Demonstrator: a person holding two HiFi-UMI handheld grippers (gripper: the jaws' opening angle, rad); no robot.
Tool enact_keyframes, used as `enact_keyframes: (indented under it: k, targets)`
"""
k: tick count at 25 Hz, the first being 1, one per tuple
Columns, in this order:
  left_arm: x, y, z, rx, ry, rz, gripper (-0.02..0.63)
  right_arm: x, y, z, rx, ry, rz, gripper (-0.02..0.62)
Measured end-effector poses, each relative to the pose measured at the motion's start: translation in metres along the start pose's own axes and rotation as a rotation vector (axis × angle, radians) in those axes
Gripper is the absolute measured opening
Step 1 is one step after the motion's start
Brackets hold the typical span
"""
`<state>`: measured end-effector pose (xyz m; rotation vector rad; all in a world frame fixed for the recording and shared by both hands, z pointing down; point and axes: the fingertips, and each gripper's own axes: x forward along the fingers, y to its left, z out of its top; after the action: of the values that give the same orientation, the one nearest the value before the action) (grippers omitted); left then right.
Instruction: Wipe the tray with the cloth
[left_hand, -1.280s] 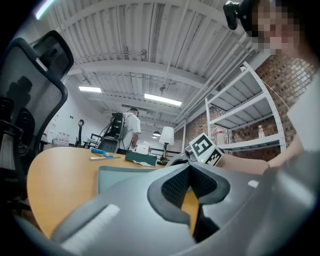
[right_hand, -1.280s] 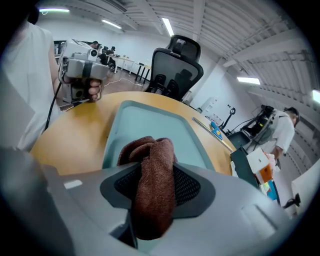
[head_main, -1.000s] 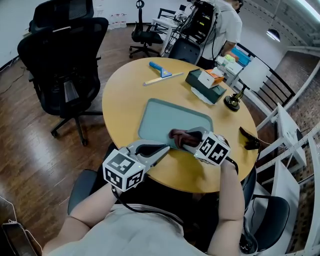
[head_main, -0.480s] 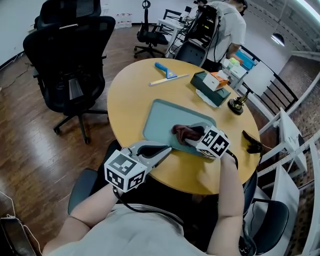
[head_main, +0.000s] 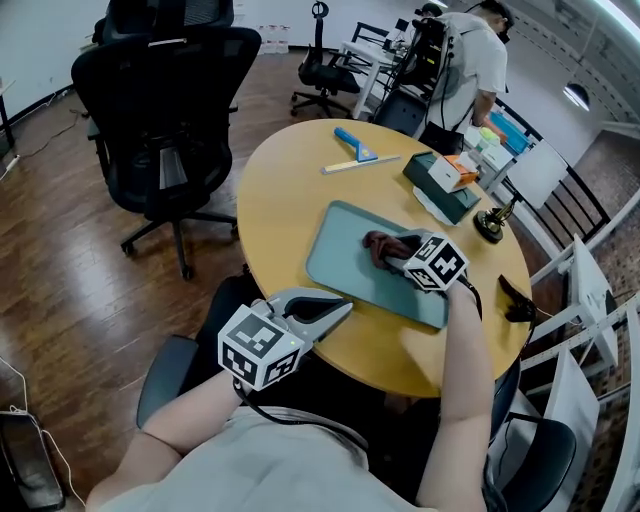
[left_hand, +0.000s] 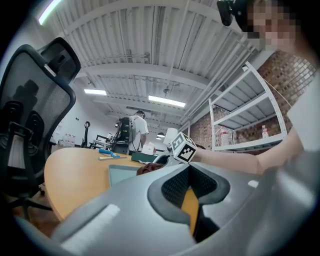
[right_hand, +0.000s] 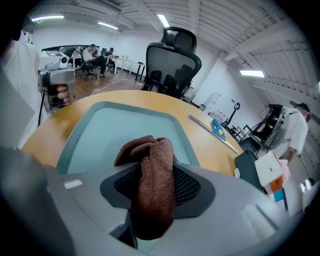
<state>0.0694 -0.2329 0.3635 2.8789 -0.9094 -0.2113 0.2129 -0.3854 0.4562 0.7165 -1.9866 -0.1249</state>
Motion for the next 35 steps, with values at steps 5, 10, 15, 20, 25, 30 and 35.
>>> enact_keyframes:
  k: [5,10,15,20,25,30,35]
  targets:
    - [-0.006,0.004,-0.002,0.000,0.000,0.028,0.000,0.012,-0.021,0.001,0.024,0.010,-0.015,0.163]
    - [-0.008,0.004,-0.004,0.001,0.005,0.042,0.000,0.024,-0.041,0.005,0.044,0.024,-0.044,0.163]
    - [-0.012,0.004,-0.003,0.010,0.005,0.055,0.000,0.033,-0.056,0.005,0.074,0.019,-0.062,0.163]
    - [-0.015,0.007,-0.005,0.007,0.008,0.063,0.000,0.035,-0.059,0.006,0.089,0.012,-0.070,0.161]
    - [-0.015,0.006,-0.005,0.007,0.005,0.063,0.000,0.025,-0.036,0.009,0.048,0.019,-0.042,0.160]
    - [-0.009,0.003,-0.003,0.008,0.004,0.042,0.000,0.012,-0.001,0.021,0.025,-0.023,-0.009,0.161]
    - [-0.001,-0.003,-0.001,0.009,0.005,0.006,0.000,-0.002,0.036,0.028,-0.039,-0.031,0.012,0.161]
